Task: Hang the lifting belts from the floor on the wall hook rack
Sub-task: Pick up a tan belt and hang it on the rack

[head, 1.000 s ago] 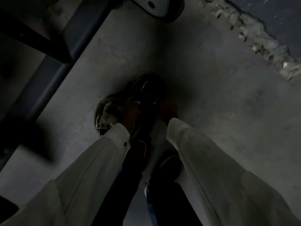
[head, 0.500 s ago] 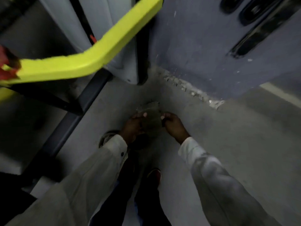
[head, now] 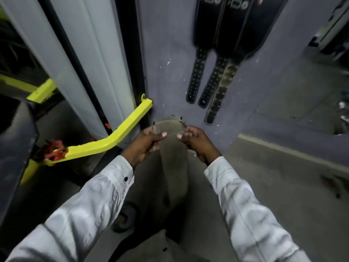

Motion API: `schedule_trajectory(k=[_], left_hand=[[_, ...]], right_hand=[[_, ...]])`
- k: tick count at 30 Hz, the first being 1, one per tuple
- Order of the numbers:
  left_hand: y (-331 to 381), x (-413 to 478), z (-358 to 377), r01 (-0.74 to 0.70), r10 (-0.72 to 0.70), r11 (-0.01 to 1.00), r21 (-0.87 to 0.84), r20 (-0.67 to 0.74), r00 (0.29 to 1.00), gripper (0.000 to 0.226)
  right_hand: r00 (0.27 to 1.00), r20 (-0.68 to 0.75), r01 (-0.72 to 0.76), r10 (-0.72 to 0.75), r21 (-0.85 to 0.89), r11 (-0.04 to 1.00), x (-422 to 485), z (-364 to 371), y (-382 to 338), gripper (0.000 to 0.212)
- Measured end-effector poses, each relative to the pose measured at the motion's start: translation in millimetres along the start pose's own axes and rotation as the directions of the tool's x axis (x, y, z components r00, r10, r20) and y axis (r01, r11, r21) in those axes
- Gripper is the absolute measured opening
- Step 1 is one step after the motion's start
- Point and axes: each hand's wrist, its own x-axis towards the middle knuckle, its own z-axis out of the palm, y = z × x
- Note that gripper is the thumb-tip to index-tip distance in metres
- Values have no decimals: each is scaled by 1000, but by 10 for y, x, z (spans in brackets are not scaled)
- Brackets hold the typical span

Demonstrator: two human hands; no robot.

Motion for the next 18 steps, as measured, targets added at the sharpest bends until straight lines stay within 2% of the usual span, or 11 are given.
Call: schedule_trajectory(k=[2, 7, 9, 11, 14, 16, 18], left_hand=[[303, -105, 215, -71, 72, 997, -18, 35, 997, 36], [915, -173, 684, -194, 200, 980, -49, 193, 961, 35], [1139, -187, 909, -281, 283, 959, -37, 197, 939, 38], [1353, -215, 1119, -363, 367, 930, -57, 175, 914, 42], [1675, -263, 1403, -515, 513, 857, -16, 112, 851, 26], [1850, -311, 1543, -580, 578, 814, 0, 96, 811, 20], [2010, -312, 1614, -613, 611, 790, -7, 85, 787, 24]], right_hand=[[998, -31, 62, -60, 84, 994, -128, -76, -275, 26], [954, -123, 285, -273, 90, 954, -241, -223, -1076, 15], [901, -195, 401, -387, 38, 915, -253, -291, -1391, 14], [860, -233, 471, -453, 20, 882, -261, -368, -1675, 27], [806, -272, 536, -526, -44, 843, -280, -499, -2011, 24], [790, -267, 545, -552, -107, 832, -305, -558, -2170, 21], [805, -224, 518, -549, -184, 835, -317, -573, -2292, 27]])
